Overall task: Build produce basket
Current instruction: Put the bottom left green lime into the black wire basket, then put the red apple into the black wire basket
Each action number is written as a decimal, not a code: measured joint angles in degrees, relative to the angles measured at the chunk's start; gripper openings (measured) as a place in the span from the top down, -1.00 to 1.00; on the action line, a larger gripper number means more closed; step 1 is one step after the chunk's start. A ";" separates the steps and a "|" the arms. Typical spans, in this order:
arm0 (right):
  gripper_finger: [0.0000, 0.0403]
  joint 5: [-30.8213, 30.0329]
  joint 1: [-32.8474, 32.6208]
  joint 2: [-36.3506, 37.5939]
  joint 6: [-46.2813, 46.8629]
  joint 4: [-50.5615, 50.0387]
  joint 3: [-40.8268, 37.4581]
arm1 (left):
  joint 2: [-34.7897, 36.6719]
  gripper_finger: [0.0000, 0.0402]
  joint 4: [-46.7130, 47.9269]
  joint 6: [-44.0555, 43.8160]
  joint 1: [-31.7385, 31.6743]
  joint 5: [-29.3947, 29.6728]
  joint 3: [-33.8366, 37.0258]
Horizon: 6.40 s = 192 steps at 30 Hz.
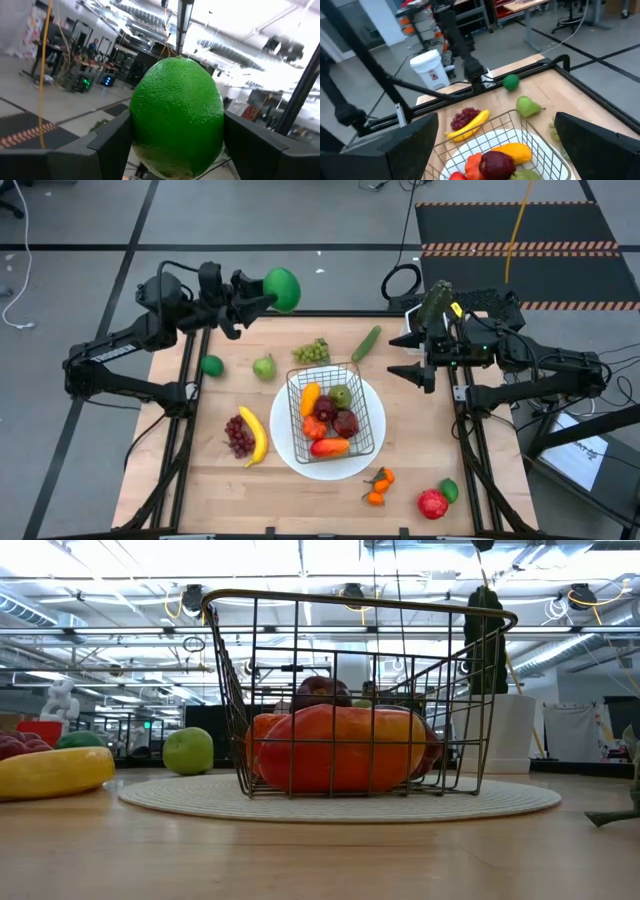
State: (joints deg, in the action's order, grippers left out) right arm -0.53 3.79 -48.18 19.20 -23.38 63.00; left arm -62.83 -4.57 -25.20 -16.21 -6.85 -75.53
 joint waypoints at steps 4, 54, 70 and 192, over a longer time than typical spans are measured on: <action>-0.95 -2.24 -0.02 0.02 3.11 1.30 0.00 | 0.01 -0.41 0.01 5.94 0.00 0.00 0.00; -0.95 -11.44 0.00 -5.86 18.46 2.56 0.02 | 0.04 -0.41 -0.45 36.22 0.02 1.42 0.04; -0.95 -11.44 0.00 -5.86 16.27 2.51 0.02 | 0.04 -0.41 0.70 8.72 1.66 1.46 0.04; -0.94 3.54 -48.97 -23.08 91.07 -6.76 5.01 | -2.87 0.42 48.18 -0.93 24.59 2.82 0.00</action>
State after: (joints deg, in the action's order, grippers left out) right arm 3.01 -45.18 -71.26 110.27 -30.14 68.01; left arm -65.69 43.62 -26.13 8.38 -4.03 -75.53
